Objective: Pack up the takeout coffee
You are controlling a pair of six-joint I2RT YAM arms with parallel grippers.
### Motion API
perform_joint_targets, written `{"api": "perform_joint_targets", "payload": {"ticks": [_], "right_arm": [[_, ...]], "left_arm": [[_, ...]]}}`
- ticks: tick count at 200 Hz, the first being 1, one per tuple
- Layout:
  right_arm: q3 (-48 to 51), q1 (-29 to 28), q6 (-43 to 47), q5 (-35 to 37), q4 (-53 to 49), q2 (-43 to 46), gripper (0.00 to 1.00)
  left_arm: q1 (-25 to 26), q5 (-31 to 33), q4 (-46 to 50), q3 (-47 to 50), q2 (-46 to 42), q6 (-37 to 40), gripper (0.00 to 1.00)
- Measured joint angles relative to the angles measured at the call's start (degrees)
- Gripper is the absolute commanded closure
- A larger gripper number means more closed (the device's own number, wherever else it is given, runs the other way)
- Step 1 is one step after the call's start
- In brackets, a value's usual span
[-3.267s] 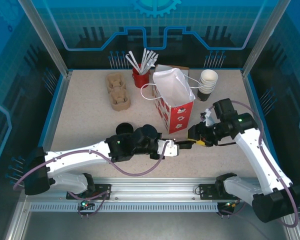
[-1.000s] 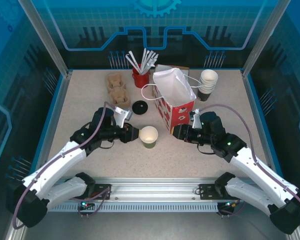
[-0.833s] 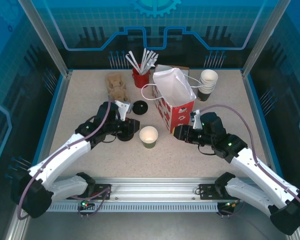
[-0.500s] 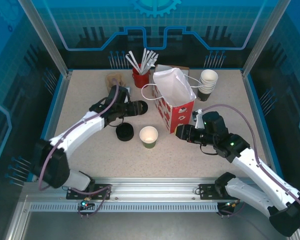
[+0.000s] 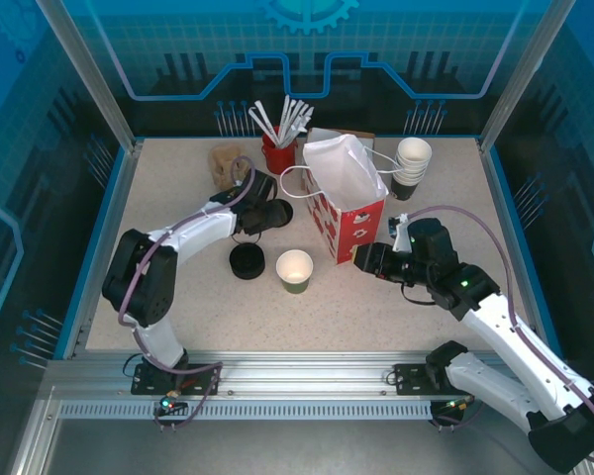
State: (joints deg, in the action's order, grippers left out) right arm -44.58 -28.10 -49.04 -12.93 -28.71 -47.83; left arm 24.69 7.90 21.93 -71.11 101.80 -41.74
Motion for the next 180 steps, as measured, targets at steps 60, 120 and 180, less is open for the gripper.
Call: {"api": "perform_joint_targets", "payload": {"ticks": [60, 120, 180], "right_arm": [[0.00, 1.77, 0.24, -1.29, -0.48, 0.11, 0.53], [0.00, 3.93, 0.63, -2.93, -0.50, 0.39, 0.53], [0.02, 6.12, 0.92, -4.46, -0.87, 1.66, 0.53]], "left_arm": [[0.00, 4.31, 0.11, -2.25, 5.31, -3.34, 0.49], [0.00, 7.98, 0.07, -5.11, 8.57, -4.94, 0.53], [0.00, 9.07, -0.76, -6.56, 12.33, -6.10, 0.56]]}}
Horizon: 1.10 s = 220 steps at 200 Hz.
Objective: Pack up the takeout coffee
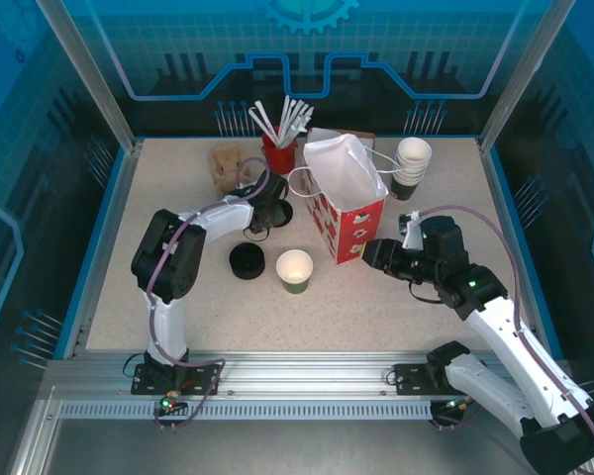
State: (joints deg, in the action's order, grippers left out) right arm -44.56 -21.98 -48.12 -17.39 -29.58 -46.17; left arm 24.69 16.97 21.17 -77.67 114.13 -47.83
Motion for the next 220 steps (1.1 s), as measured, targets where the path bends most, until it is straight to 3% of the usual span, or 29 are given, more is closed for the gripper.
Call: {"api": "perform_joint_targets", "payload": {"ticks": [86, 155, 220], "right_arm": [[1.49, 2.29, 0.35, -1.79, -0.48, 1.31, 0.53], [1.75, 3.52, 0.37, -2.69, -0.46, 2.69, 0.54], [1.86, 3.78, 0.35, -2.84, -0.55, 3.08, 0.54]], "left_arm": [[0.00, 0.35, -1.25, -0.39, 3.06, -0.83, 0.66], [0.00, 0.35, -3.02, -0.42, 3.34, -1.66, 0.85], [0.00, 0.35, -3.48, -0.33, 2.67, -0.61, 0.89]]}}
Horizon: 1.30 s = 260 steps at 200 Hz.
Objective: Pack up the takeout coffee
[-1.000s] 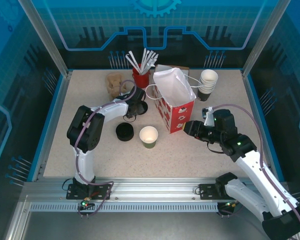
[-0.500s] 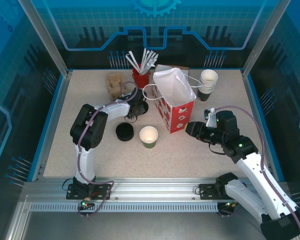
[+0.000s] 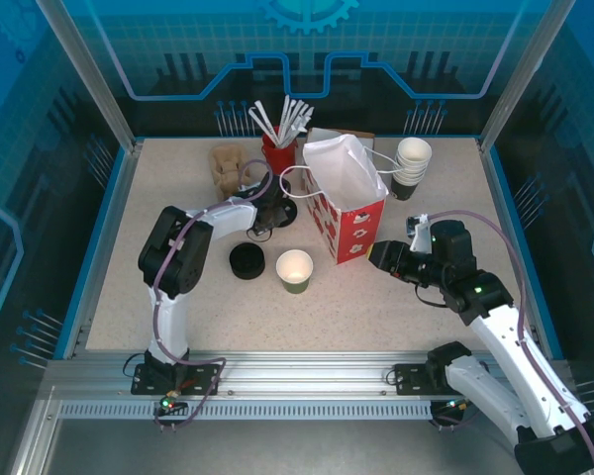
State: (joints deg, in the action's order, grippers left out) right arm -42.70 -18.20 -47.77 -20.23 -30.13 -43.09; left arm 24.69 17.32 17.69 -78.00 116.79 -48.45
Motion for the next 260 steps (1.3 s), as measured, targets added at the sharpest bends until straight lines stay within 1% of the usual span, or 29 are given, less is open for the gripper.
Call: {"api": "perform_joint_targets", "payload": {"ticks": [35, 68, 102, 122, 156, 178, 206, 232, 260], "right_arm": [[0.00, 0.00, 0.02, -0.04, -0.42, 0.79, 0.54], [-0.22, 0.00, 0.20, -0.11, -1.07, 1.49, 0.54], [-2.51, -0.59, 0.22, -0.20, -1.97, 1.16, 0.53], [-4.83, -2.95, 0.20, 0.20, -1.92, -0.42, 0.52], [-11.52, -9.40, 0.17, 2.05, -2.38, -5.25, 0.51], [-16.76, -13.49, 0.17, 3.72, -2.64, -8.61, 0.50], [-22.58, -18.34, 0.02, 5.11, -2.82, -13.20, 0.49], [-25.33, -22.47, -0.07, 6.36, -2.80, -16.79, 0.47], [-26.45, -25.66, -0.11, 7.48, -2.75, -19.89, 0.45]], "left_arm": [[0.22, 0.02, 0.52, 0.63, -4.57, 1.95, 0.88], [0.72, 0.11, 2.25, 2.38, -12.52, 3.82, 0.88], [0.94, 1.03, 5.38, 5.29, -21.70, 5.57, 0.88], [0.98, 1.36, 7.98, 7.04, -26.97, 6.75, 0.88], [1.90, 1.92, 13.57, 8.83, -35.93, 8.63, 0.87], [4.42, 2.54, 17.64, 9.53, -41.88, 10.08, 0.88], [9.64, 3.50, 22.86, 9.92, -48.19, 10.97, 0.88], [15.19, 4.37, 26.49, 10.62, -51.60, 10.82, 0.88], [19.98, 4.85, 29.07, 10.78, -52.41, 9.25, 0.88]]}}
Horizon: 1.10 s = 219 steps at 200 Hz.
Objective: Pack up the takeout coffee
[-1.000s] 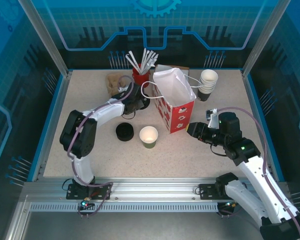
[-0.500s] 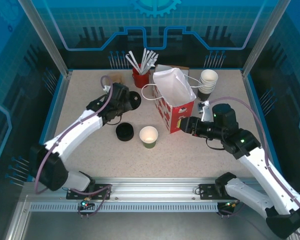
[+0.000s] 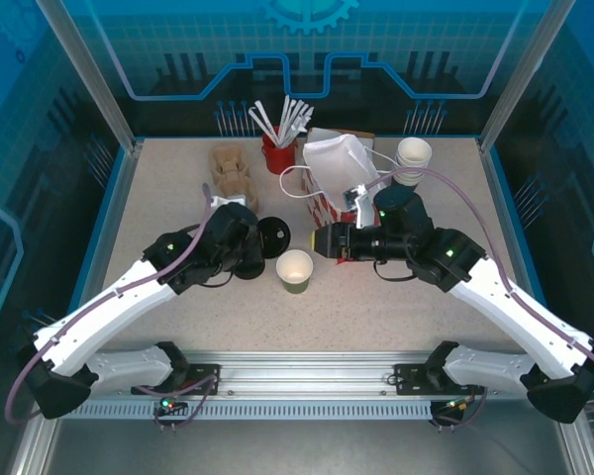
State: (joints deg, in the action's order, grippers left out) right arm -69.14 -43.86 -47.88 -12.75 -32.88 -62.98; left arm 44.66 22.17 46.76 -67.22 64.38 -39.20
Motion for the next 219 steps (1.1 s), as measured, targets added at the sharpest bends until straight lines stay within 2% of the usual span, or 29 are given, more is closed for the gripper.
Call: {"api": "perform_joint_targets", "payload": {"ticks": [60, 159, 188, 219], "right_arm": [[0.00, -1.66, 0.07, 2.01, -0.15, -3.10, 0.42], [0.02, -1.97, 0.20, 2.99, -0.13, -5.66, 0.44], [0.04, -1.97, 0.35, 3.21, -0.11, -6.56, 0.48], [0.15, -2.01, 0.96, 3.37, -0.09, -7.34, 0.61]], "left_arm": [[6.51, 0.57, 1.05, -0.04, 0.20, -2.89, 0.88], [9.97, 1.03, 1.40, -2.25, 2.45, -2.93, 0.88], [10.69, 1.09, 1.27, -2.95, 3.08, -2.93, 0.88], [11.19, 1.18, 1.16, -3.54, 3.72, -2.93, 0.88]]}}
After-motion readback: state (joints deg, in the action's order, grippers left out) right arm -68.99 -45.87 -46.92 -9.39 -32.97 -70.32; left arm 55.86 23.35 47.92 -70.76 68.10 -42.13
